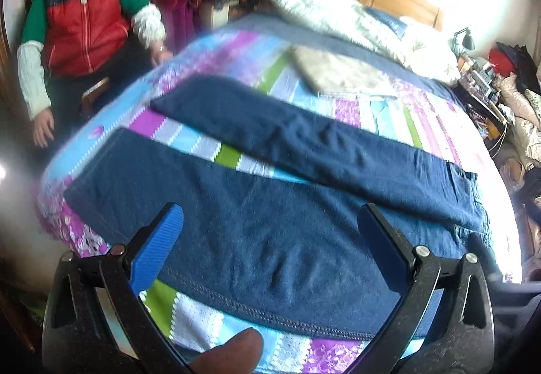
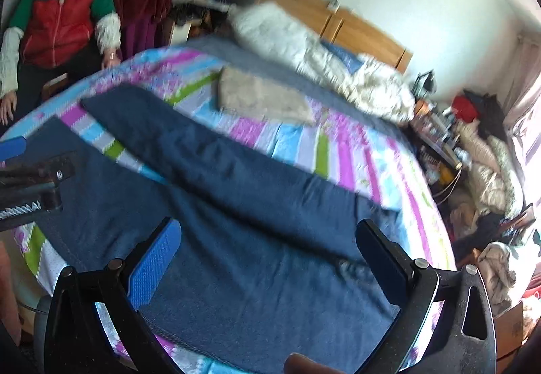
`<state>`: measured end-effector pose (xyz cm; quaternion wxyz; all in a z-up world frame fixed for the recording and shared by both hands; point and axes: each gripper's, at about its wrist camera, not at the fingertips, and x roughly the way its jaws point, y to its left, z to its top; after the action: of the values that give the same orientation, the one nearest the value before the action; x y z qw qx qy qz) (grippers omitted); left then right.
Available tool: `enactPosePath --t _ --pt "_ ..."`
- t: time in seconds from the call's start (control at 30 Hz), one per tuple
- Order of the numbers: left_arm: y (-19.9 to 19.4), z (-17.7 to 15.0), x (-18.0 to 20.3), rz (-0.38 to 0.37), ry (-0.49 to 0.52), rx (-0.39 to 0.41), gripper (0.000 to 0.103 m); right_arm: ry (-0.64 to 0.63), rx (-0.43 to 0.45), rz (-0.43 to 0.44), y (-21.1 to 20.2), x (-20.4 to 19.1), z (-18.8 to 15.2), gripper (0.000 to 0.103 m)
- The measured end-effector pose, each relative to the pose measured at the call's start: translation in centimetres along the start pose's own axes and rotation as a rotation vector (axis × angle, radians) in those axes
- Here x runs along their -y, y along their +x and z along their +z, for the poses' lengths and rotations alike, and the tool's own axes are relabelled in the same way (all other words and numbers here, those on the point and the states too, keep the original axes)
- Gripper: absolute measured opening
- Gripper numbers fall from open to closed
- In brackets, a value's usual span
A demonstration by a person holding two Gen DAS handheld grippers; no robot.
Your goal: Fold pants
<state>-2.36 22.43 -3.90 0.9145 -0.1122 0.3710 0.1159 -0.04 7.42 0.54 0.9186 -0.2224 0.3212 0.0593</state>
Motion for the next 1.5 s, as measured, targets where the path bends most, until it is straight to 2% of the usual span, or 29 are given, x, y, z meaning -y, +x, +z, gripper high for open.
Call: enactPosePath --t 0.07,0.13,0.17,0.2,0.23,0.3,0.4,0.5,0.57,0.6,0.67,0.7,0.8,0.87,0.97,1.07,1.13,1.27,1.33,1.5 --pt "-1.0 0.6 -0.8 0.0 0.016 0.087 0.103 0.018 0.14 -0.034 -3.2 1.9 0.8 0.103" --pt "-2.9 0.6 -1.2 0.004 0.011 0.193 0.103 0.037 0.363 -0.051 -7.4 4.1 0.3 0.103" --pt "-3.7 0.8 -1.5 0.009 0.011 0.238 0.103 0.034 0.471 -0.041 -8.9 5.2 -0.1 0.103" --pt "-4.6 1.2 -2.0 0.027 0.013 0.294 0.103 0.021 0.519 -0.015 -9.6 6.3 -0.6 0.103" --pt "-5.2 1.4 -2.4 0.046 0.018 0.331 0.103 0.005 0.506 -0.001 -9.5 7.1 -0.7 0.103" --pt "-5.9 2.4 -3.7 0.077 0.039 0.373 0.103 0.007 0.409 -0.001 -7.9 8.9 -1.3 0.103" --pt "-5.8 5.2 -5.8 0.082 0.059 0.372 0.103 0.036 0.312 -0.021 -5.1 12.0 -2.8 0.103" --pt "-4.7 9.0 -7.1 0.115 0.133 0.366 0.103 0.048 0.26 -0.06 -2.7 15.1 -3.5 0.103" --pt "-2.8 11.7 -8.3 0.111 0.178 0.33 0.103 0.06 0.214 -0.029 -0.6 16.8 -3.2 0.103" --pt "-1.6 12.7 -9.3 0.087 0.177 0.292 0.103 0.084 0.178 0.022 1.2 18.9 -4.7 0.103" --pt "1.5 15.0 -11.0 0.036 0.146 0.209 0.103 0.109 0.12 0.092 4.1 20.3 -4.0 0.103" --pt "3.1 15.8 -11.9 0.028 0.132 0.184 0.103 0.112 0.105 0.098 4.9 21.3 -3.8 0.103" --pt "7.1 16.7 -12.6 0.114 0.133 0.15 0.103 0.086 0.084 0.068 8.5 21.4 -2.2 0.103" --pt "9.2 16.4 -12.4 0.175 0.113 0.13 0.103 0.126 0.024 0.042 11.5 20.8 -1.4 0.103" --pt "10.1 14.4 -11.1 0.172 0.066 0.143 0.103 0.219 -0.056 0.091 16.2 19.0 -1.1 0.103" --pt "11.7 12.1 -8.4 0.111 0.021 0.138 0.103 0.34 -0.106 0.066 20.8 17.1 -1.9 0.103" --pt "13.1 10.2 -5.2 0.077 0.004 0.117 0.103 0.407 -0.138 0.024 23.5 15.8 -2.3 0.103" --pt "16.5 7.6 0.5 0.043 -0.008 0.048 0.103 0.38 -0.14 -0.036 28.1 11.0 -2.3 0.103" --pt "18.0 5.8 3.5 0.062 0.034 0.041 0.103 0.393 -0.176 -0.01 30.5 9.3 -2.9 0.103" --pt "21.3 2.2 6.2 0.117 0.117 -0.016 0.103 0.394 -0.244 -0.013 34.4 7.2 -5.7 0.103"
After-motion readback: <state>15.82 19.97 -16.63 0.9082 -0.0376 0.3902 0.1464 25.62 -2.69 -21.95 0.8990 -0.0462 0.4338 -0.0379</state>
